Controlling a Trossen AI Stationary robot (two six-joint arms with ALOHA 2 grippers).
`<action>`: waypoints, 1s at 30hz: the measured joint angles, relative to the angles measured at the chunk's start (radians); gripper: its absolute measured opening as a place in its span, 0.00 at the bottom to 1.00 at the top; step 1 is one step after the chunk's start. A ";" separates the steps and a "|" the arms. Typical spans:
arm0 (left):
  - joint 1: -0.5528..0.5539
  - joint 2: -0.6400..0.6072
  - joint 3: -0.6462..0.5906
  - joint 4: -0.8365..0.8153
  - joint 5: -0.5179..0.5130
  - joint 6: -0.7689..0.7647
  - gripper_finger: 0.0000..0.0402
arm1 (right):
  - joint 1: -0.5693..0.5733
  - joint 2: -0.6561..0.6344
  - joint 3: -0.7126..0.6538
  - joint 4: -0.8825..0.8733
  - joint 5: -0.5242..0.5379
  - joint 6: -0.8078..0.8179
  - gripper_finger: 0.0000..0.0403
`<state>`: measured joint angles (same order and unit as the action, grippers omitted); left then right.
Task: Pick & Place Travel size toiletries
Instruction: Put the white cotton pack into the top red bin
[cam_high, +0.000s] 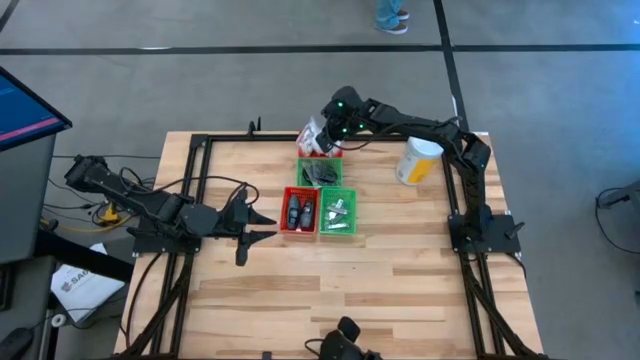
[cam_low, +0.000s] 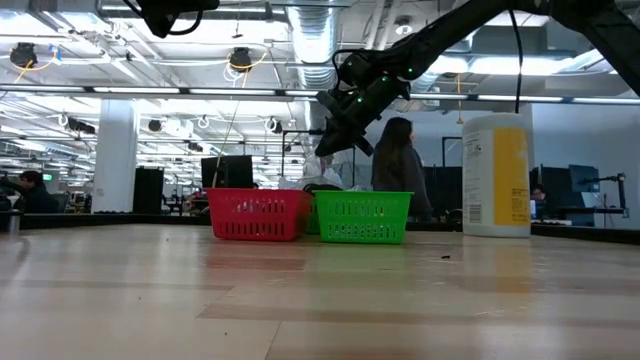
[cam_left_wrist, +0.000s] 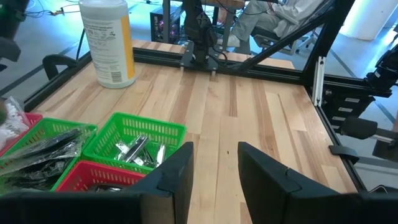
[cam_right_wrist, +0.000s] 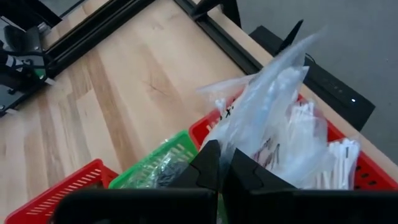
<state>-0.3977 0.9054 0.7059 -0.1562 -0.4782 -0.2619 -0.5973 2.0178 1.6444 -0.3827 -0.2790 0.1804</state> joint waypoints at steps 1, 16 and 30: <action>0.000 0.000 0.000 0.000 0.000 0.000 0.29 | 0.000 0.000 0.000 -0.002 0.000 0.005 0.00; 0.000 0.000 0.000 0.001 0.000 -0.001 0.29 | 0.009 0.000 -0.070 0.056 0.053 0.017 0.00; 0.000 0.000 0.000 0.001 0.000 -0.004 0.29 | 0.001 0.000 -0.136 0.142 0.048 0.051 0.00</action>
<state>-0.3977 0.9054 0.7059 -0.1551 -0.4783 -0.2661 -0.5968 2.0182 1.5082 -0.2403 -0.2312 0.2315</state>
